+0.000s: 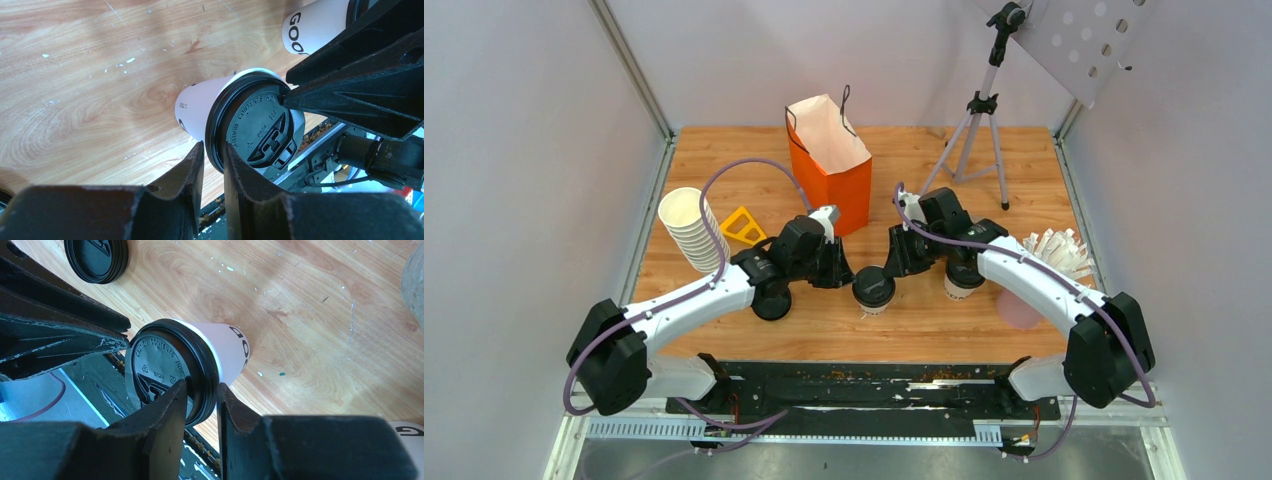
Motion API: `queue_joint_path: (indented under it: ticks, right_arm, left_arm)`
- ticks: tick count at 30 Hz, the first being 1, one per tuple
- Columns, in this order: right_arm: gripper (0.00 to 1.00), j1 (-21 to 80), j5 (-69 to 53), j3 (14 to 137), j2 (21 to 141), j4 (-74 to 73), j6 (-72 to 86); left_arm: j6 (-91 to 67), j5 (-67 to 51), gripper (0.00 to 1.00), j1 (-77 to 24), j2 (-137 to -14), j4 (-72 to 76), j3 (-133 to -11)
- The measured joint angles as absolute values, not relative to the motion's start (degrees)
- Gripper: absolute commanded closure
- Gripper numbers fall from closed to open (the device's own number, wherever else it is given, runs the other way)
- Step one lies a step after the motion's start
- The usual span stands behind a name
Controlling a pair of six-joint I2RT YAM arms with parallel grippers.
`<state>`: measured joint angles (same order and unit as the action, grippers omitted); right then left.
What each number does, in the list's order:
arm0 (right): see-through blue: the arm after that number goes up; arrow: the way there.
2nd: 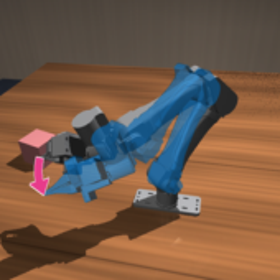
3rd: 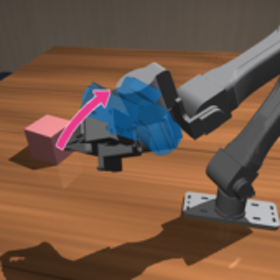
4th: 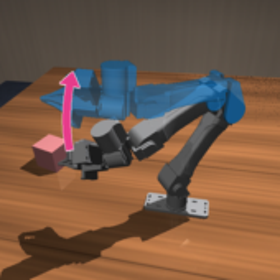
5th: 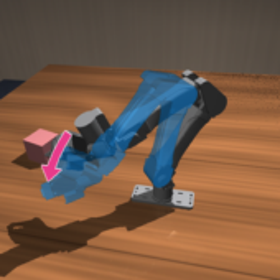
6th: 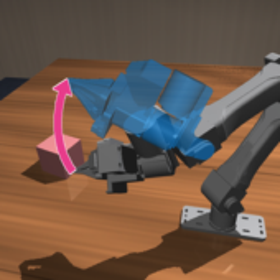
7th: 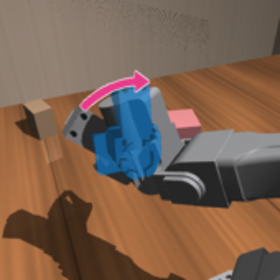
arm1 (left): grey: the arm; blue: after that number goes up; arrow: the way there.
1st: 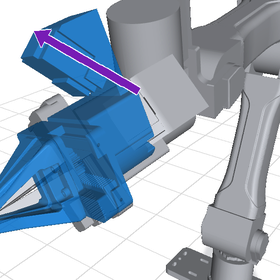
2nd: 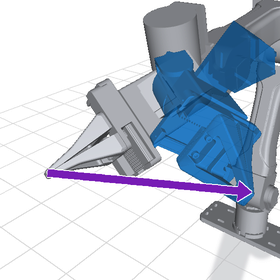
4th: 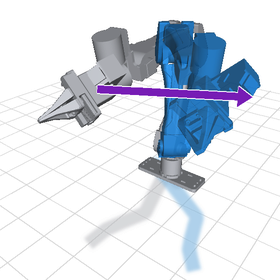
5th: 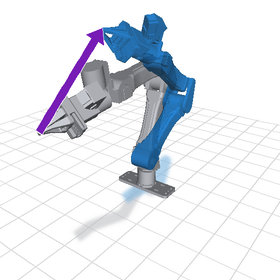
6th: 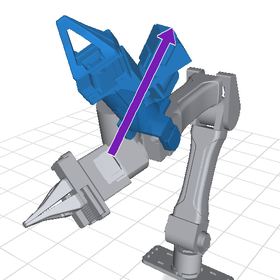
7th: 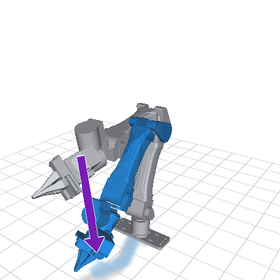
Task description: Pack the takeout coffee
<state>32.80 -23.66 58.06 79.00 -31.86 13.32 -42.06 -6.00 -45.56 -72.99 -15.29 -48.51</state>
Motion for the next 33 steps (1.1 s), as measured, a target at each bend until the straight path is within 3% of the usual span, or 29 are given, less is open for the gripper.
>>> queue_joint_path:
  ticks: [9,12,16,33]
  right_arm:
    - [0.83,33.36,-23.33,58.06,78.22,-31.86,13.19]
    - [0.84,33.63,-23.18,58.08,78.11,-31.86,13.15]
    - [0.84,33.85,-22.96,58.26,78.11,-31.88,12.91]
    - [0.66,33.95,-20.80,60.49,74.48,-32.67,12.56]
  left_arm:
    - [-41.56,-7.07,0.59,-45.54,-73.65,-14.79,-48.51]
    - [-41.21,-7.35,0.52,-45.54,-73.65,-14.74,-48.51]
    - [-40.12,-7.68,0.51,-45.54,-73.63,-14.44,-48.51]
    - [-35.51,-9.17,0.54,-45.54,-76.79,-14.35,-51.83]
